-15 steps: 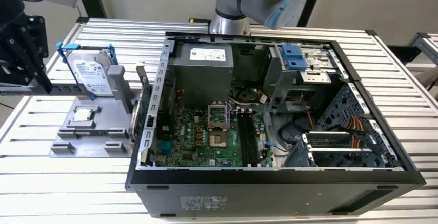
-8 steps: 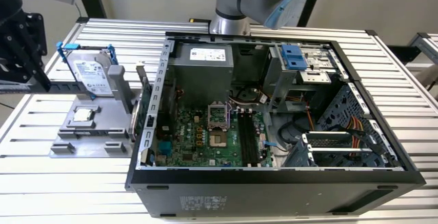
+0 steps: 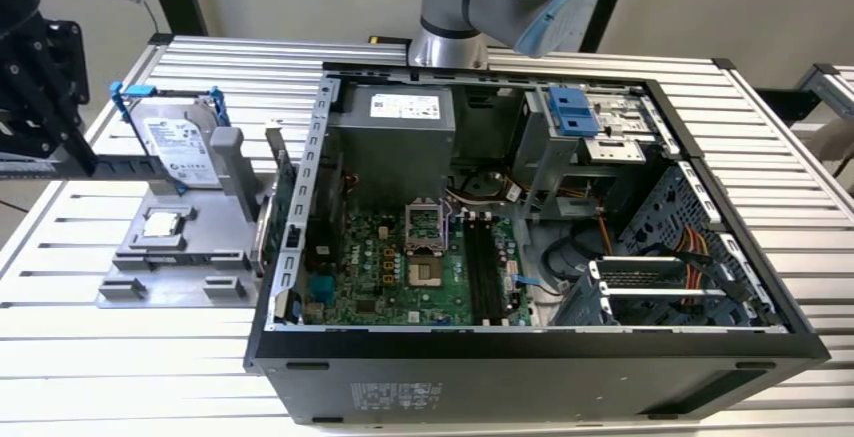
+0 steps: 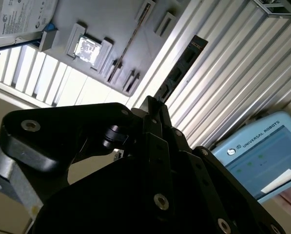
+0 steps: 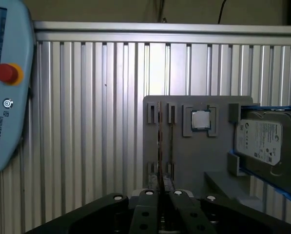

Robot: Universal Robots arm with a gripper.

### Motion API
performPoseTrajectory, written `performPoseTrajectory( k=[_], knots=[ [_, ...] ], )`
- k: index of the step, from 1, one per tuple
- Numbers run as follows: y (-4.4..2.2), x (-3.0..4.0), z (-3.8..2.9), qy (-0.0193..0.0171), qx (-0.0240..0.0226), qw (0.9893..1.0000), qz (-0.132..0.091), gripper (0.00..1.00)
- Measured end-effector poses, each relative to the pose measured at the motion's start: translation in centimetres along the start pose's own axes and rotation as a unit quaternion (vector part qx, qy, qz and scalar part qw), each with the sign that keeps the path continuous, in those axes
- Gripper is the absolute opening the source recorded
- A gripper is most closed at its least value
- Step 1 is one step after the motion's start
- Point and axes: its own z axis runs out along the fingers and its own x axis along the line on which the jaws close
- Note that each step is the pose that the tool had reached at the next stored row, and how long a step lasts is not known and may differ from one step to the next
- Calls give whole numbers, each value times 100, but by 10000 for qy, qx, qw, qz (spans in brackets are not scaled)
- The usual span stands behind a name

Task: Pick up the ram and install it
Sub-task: 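Pick up the ram and move it above insertion slot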

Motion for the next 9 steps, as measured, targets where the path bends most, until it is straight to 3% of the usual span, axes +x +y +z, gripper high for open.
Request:
performPoseTrajectory(
  k=[9],
  knots=[
    [0,0,-31,-1,1,10000,0,0]
  ],
)
